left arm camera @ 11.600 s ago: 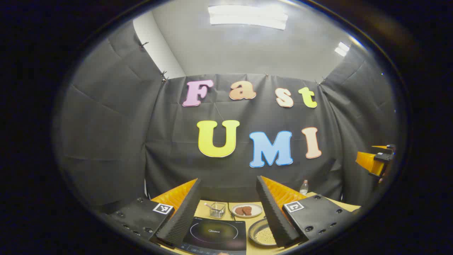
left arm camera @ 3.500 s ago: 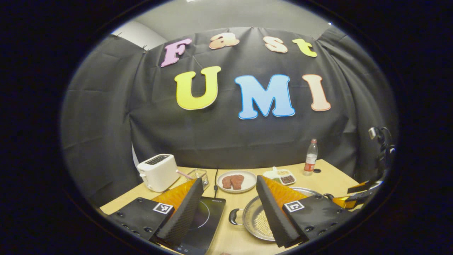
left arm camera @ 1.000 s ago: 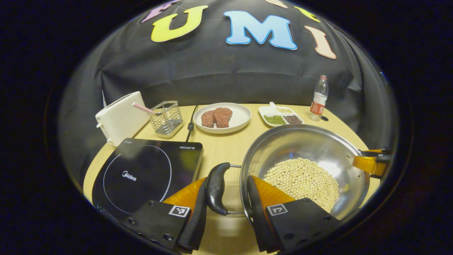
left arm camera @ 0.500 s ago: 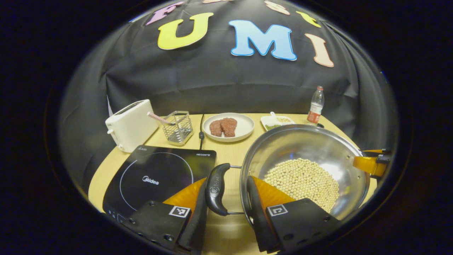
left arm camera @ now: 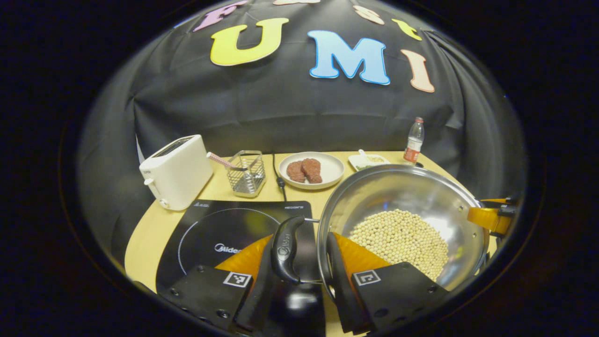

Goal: First push the handle of the pot to place it horizontally, then grasp the pot with both hands and set it on the induction cooktop.

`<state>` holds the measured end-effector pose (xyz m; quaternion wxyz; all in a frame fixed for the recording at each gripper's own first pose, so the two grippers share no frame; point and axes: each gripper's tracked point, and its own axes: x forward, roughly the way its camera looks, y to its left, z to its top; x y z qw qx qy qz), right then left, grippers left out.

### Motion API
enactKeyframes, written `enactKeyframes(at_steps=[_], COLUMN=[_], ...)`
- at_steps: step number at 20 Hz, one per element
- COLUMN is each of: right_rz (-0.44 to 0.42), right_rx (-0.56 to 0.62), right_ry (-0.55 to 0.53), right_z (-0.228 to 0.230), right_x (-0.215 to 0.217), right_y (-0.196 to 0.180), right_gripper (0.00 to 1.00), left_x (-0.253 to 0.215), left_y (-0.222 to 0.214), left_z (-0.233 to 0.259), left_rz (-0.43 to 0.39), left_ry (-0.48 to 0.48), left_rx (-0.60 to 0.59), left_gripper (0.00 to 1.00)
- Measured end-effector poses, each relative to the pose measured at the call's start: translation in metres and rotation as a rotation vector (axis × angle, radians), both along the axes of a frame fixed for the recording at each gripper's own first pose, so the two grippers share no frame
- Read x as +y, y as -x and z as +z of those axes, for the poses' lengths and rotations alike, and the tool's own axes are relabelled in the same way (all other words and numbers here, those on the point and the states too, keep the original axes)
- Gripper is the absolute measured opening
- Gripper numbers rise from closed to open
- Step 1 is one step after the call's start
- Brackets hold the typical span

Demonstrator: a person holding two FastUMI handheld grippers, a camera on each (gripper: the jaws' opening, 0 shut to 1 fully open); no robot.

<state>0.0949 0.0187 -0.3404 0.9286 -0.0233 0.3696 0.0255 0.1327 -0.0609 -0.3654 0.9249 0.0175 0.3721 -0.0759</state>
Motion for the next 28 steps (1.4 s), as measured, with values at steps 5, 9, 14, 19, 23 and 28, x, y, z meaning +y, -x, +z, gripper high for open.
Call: enactKeyframes(at_steps=[5,9,14,19,23,28], right_rz=[0.000,0.001,0.006,0.025,0.042,0.054], right_rx=[-0.005,-0.008,-0.003,0.004,-0.001,0.011], right_ry=[-0.004,-0.005,0.003,-0.003,0.001,-0.012], right_z=[0.004,0.007,0.007,0.004,0.002,-0.008], right_x=[0.046,0.083,0.126,0.168,0.198,0.224], right_y=[0.010,0.011,0.007,0.001,-0.003,-0.006], right_gripper=[0.45,0.45,0.45,0.45,0.45,0.45], left_x=[0.049,0.089,0.132,0.173,0.204,0.231], left_y=[0.002,-0.005,-0.017,-0.024,-0.029,-0.034], left_z=[0.000,-0.001,-0.007,-0.013,-0.017,-0.026], left_rz=[-0.001,0.001,0.008,0.030,0.055,0.070], left_ry=[-0.002,-0.009,-0.014,-0.024,-0.027,-0.046], left_rx=[0.005,-0.001,0.003,0.011,0.020,0.033], left_gripper=[0.60,0.67,0.60,0.60,0.64,0.68])
